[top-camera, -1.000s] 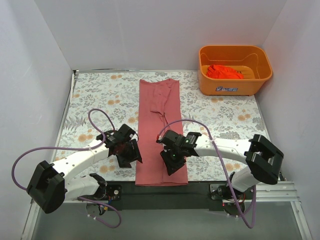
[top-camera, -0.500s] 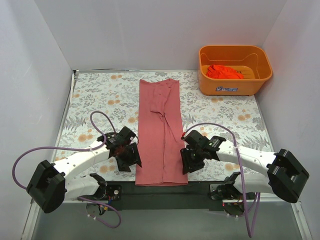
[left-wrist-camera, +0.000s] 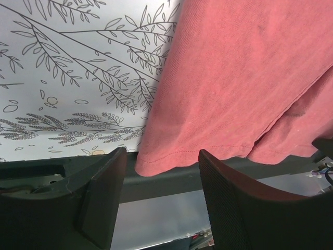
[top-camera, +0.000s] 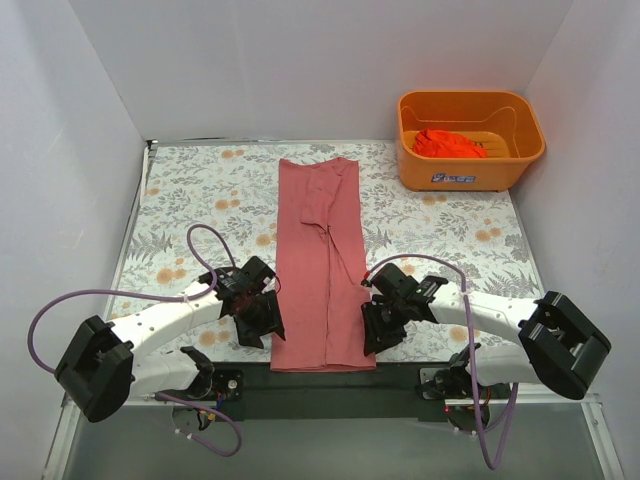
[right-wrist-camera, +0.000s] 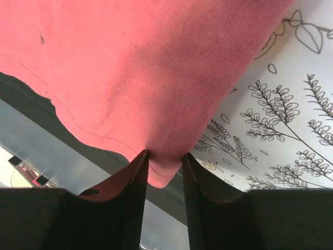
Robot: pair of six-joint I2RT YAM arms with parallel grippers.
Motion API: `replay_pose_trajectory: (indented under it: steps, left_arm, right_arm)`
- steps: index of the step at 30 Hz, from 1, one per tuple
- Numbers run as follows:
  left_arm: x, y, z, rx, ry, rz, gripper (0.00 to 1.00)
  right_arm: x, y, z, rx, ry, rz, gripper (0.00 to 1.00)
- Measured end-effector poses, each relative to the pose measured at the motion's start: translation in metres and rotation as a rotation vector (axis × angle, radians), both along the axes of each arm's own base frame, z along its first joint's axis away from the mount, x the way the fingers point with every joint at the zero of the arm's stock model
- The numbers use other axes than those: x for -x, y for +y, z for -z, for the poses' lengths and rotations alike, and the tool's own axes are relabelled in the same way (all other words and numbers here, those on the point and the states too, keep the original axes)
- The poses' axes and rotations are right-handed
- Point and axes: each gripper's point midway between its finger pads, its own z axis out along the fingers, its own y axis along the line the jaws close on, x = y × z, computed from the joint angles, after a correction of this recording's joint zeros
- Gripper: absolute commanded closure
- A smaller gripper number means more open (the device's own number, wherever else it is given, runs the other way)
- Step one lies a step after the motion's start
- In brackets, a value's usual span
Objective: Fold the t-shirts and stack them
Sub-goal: Fold the tshirt
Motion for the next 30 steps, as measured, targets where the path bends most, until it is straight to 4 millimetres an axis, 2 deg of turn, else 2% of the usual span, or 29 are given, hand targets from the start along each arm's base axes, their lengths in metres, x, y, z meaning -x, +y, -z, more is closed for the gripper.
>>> replay_pose_trajectory:
  steps: [3,6,7,14,19,30]
  left_arm:
    - [0.001,-0.001,0.000,-0.001,0.004,0.005,0.45]
    - [0.004,-0.001,0.002,-0.003,0.015,0.009,0.45]
    - [0.005,-0.001,0.003,-0.004,0.019,0.011,0.45]
    - [0.012,-0.002,0.007,-0.004,0.044,0.023,0.51]
    - [0.017,-0.004,0.012,-0.016,0.069,0.037,0.60]
    - [0.030,-0.001,0.024,-0.061,0.136,0.046,0.73]
  right_arm:
    - [0.001,0.000,0.002,0.004,0.012,-0.002,0.75]
    - [0.002,-0.001,0.004,0.012,0.020,-0.003,0.90]
    - [0.002,-0.001,0.004,0.013,0.021,-0.002,0.98]
    - [0.002,-0.003,0.004,0.018,0.023,0.000,0.99]
    - [0.002,-0.002,0.003,0.015,0.019,-0.003,0.99]
    - [0.002,-0.003,0.003,0.014,0.017,-0.008,0.99]
